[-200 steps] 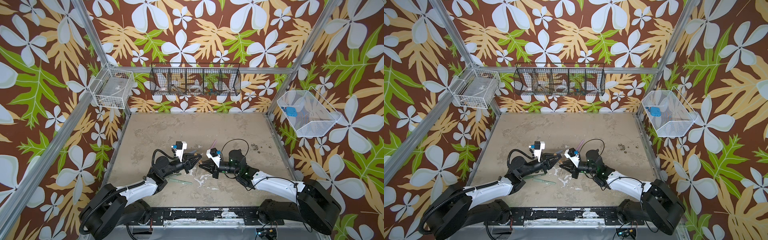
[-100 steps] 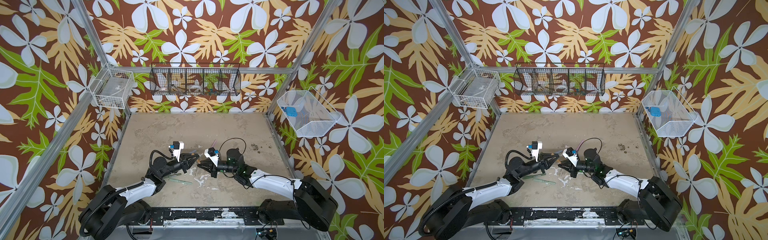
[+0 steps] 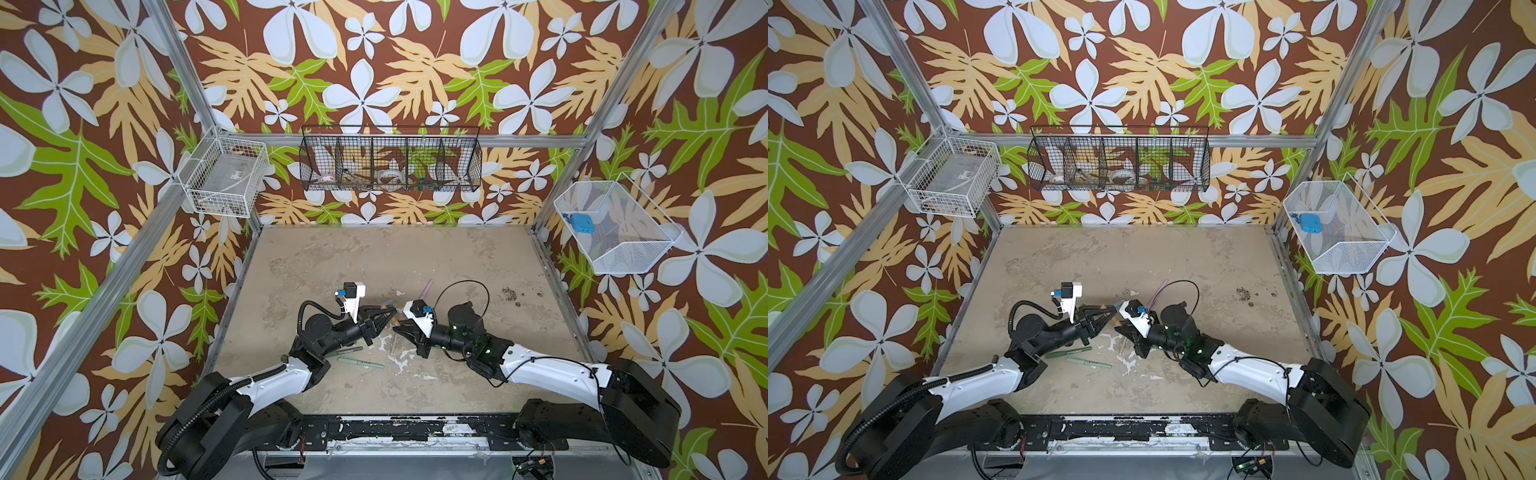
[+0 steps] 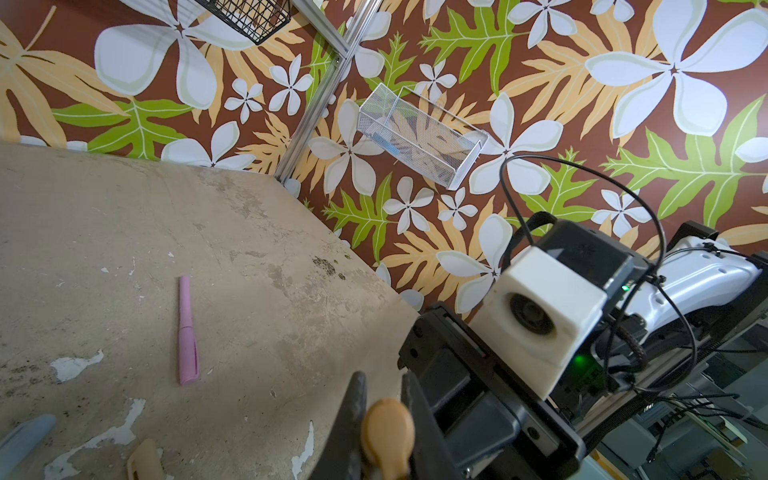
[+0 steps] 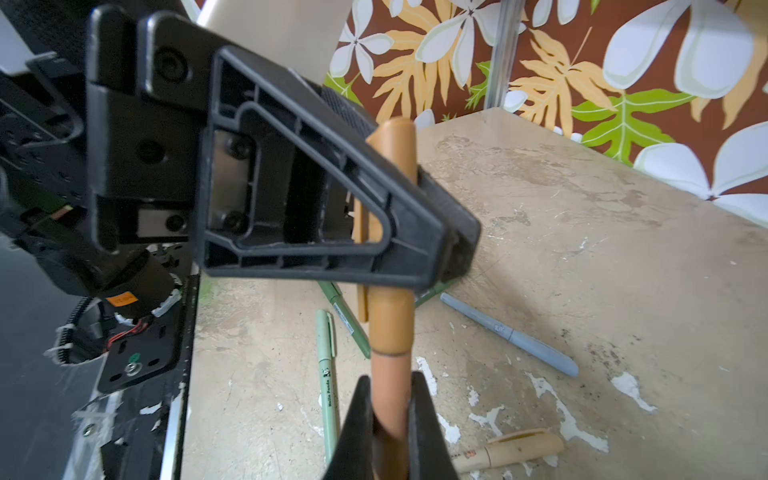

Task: Open the pen caps
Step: 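Close the left gripper on the tan pen's cap while the right gripper holds the barrel, then pull the right gripper away from the left gripper, drawing the barrel out of the cap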

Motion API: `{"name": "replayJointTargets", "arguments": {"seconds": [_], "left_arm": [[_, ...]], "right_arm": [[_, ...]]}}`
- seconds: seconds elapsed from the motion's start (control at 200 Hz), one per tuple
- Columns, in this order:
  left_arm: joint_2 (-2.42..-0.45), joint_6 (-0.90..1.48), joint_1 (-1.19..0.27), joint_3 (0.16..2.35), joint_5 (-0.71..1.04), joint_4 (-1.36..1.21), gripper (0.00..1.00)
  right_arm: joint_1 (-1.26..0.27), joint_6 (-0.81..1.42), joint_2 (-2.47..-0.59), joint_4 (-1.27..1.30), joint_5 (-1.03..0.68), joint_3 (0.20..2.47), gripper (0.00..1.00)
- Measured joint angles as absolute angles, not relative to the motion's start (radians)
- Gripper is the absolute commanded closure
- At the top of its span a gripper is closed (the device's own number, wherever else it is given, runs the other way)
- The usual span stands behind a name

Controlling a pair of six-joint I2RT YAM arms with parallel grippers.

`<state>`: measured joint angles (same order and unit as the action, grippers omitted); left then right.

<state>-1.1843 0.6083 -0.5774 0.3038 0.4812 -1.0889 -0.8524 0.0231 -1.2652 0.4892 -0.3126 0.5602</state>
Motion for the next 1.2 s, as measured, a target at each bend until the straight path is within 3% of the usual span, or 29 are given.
{"name": "replayJointTargets", "arguments": {"seconds": [0.14, 0.305, 0.751, 0.871, 0.966, 1.201], "left_arm": [[-1.184, 0.623, -0.572, 0.3, 0.474, -1.089, 1.0], [-1.177, 0.63, -0.567, 0.291, 0.473, -1.095, 1.0], [-1.176, 0.651, -0.567, 0.29, 0.511, -1.097, 1.0], [-1.177, 0.653, -0.567, 0.29, 0.515, -1.101, 1.0], [-1.19, 0.658, -0.564, 0.29, 0.513, -1.118, 1.0], [-1.221, 0.704, -0.531, 0.272, 0.504, -1.156, 1.0]], "right_arm": [[-0.914, -0.004, -1.262, 0.467, -0.16, 0.569, 1.0], [-0.918, -0.012, -1.265, 0.47, -0.155, 0.57, 1.0], [-0.746, 0.097, -1.299, 0.572, -0.602, 0.535, 1.0], [-0.734, 0.104, -1.298, 0.568, -0.63, 0.538, 1.0], [-0.767, 0.093, -1.282, 0.53, -0.55, 0.548, 1.0], [-0.94, 0.011, -1.296, 0.442, -0.142, 0.595, 1.0]]}}
